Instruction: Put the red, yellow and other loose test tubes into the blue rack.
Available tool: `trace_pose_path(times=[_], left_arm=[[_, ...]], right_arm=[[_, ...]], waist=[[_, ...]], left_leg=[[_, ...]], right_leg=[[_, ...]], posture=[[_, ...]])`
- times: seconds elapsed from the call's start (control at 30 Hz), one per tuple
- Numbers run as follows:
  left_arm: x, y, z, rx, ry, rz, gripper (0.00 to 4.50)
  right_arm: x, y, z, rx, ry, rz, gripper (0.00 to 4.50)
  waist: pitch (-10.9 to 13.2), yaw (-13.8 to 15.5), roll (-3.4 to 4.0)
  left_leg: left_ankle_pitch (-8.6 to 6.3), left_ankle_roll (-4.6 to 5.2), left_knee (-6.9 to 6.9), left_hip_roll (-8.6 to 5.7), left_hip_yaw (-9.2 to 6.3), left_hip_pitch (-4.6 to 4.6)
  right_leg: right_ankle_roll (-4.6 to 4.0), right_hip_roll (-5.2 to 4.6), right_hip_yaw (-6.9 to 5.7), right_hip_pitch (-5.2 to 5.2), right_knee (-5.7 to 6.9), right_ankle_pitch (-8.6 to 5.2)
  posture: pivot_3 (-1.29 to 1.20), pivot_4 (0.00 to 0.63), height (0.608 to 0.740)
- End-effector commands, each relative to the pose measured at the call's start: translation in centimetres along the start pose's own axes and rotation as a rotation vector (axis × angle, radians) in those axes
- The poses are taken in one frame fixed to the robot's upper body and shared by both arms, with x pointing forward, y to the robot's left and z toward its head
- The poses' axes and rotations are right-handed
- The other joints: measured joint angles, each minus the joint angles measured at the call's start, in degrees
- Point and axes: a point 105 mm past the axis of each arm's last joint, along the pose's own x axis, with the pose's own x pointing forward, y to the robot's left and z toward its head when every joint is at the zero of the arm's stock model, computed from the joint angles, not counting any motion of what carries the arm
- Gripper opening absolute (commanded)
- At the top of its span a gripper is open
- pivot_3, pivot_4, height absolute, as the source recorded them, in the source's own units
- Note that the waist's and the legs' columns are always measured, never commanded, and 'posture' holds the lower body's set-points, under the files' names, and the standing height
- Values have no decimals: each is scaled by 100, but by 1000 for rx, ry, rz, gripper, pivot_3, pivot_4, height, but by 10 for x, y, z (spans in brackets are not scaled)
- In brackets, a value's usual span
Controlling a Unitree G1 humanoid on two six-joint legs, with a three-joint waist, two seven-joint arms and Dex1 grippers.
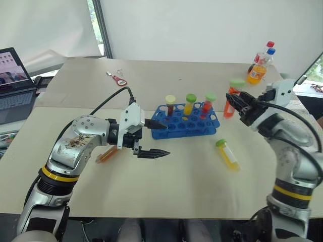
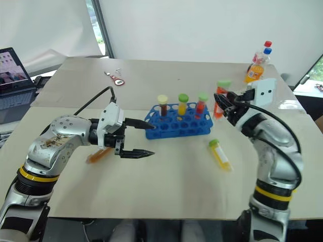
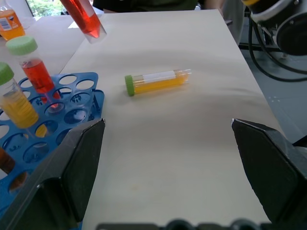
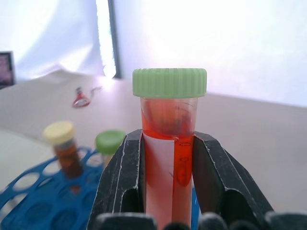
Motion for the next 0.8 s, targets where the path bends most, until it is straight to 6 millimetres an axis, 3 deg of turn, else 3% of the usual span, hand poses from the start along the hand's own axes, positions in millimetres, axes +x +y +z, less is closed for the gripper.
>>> trace_pose_path(times=[0.03,0.43,0.8], left_arm=[[0,4,14,25,-44,39,4500],[5,-3,14,3,-72,78,4500],[2,-2,13,-4,-55,81,4500]], right_arm=[[6,0,0,-69,-73,-49,961],[18,3,-39,-70,-68,-97,961],[23,21,-52,-84,-64,-73,960]], waist=[[0,-8,0],[0,-67,1],[1,-127,1]], left_leg=[[0,1,0,-1,-1,-1],[0,3,-3,-1,-10,-1],[0,3,-4,-1,-15,-2]], right_leg=[[0,0,1,0,-1,0],[1,5,6,1,-3,0],[1,8,11,1,-3,0]], posture=[[0,150,740],[0,150,740],[0,150,740]])
